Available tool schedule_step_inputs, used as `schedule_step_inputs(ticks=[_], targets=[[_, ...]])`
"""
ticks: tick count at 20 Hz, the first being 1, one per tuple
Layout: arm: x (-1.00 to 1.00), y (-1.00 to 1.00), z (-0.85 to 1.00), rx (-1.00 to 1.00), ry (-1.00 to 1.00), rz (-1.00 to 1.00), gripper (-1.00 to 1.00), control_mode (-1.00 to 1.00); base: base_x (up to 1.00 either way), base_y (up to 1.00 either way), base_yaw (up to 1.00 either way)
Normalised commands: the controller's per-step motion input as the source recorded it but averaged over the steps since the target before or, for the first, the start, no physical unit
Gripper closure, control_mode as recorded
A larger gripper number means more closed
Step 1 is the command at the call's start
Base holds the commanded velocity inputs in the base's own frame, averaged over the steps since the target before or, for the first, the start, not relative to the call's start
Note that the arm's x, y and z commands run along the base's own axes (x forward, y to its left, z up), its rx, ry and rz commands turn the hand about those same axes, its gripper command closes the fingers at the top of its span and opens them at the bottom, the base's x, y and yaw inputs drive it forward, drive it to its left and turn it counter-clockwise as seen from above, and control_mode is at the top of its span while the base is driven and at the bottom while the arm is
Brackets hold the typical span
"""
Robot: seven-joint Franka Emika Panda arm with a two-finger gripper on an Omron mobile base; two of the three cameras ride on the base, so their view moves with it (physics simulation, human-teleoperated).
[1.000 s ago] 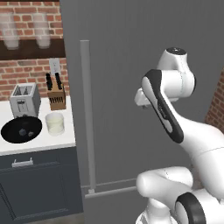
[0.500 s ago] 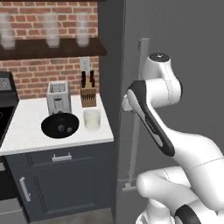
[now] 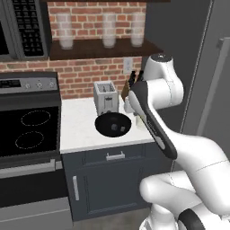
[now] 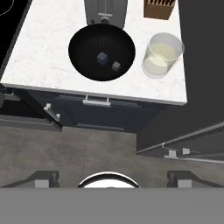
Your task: Grab a lemon wedge from the fridge and one ice cube from the ice bowl, and put them in the glass of lemonade.
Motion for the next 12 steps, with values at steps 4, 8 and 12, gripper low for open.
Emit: schedule_step_inputs(ticks=[4,8,12], targets=[[0.00,0.00,0.00,0.00,0.00,0.00,-1.00,1.00,0.47,0.20,-0.05],[0.00,0.00,0.00,0.00,0.00,0.00,-1.00,1.00,0.44,0.00,-0.02],[0.00,0.00,0.00,0.00,0.00,0.00,-1.00,1.00,0.55,-0.01,-0.01]])
